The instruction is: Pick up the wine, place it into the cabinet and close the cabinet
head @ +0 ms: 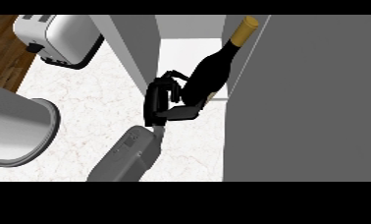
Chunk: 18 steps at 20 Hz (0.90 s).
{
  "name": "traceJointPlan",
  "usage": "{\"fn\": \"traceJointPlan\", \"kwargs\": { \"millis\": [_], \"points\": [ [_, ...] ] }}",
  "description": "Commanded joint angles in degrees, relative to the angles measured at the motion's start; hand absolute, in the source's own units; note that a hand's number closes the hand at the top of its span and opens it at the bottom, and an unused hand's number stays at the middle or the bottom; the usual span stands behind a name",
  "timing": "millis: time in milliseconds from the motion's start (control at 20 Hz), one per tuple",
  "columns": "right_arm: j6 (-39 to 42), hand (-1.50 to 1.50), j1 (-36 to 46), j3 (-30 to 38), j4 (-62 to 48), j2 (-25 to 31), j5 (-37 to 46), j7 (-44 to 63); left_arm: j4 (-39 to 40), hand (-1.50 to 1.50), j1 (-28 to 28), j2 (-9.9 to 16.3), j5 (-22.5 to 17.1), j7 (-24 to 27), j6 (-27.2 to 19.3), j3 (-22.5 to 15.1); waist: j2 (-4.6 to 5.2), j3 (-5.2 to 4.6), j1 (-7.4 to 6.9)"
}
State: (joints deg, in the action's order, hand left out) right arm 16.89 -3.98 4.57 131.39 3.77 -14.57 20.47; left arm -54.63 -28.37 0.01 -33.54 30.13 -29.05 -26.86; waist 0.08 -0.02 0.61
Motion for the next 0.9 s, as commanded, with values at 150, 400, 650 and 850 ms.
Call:
{"fn": "traceJointPlan", "kwargs": {
  "millis": [150,400,650,850],
  "points": [
    [1.8,-1.5,-1.3,2.6,-1.5,0.7,-3.2,-2.2,11.5,1.5,-4.9,0.0,-7.9,6.9,7.6,4.9,0.15,-0.01,0.62],
    [0.6,-1.5,-1.3,-0.3,-1.5,-1.0,0.5,-2.3,16.6,1.5,-6.1,0.0,-11.9,9.8,12.0,3.2,0.06,-0.01,0.28],
    [-0.3,-1.5,2.7,-1.2,-5.5,-1.4,2.6,-3.1,21.1,1.5,-11.8,0.0,-13.1,8.8,12.8,3.8,0.14,-0.01,0.24],
    [1.0,-1.5,-2.0,-1.2,-2.3,-1.8,1.6,-4.1,28.0,1.5,-12.9,0.0,-18.6,13.1,16.0,1.3,0.31,-0.03,1.13]
  ]
}}
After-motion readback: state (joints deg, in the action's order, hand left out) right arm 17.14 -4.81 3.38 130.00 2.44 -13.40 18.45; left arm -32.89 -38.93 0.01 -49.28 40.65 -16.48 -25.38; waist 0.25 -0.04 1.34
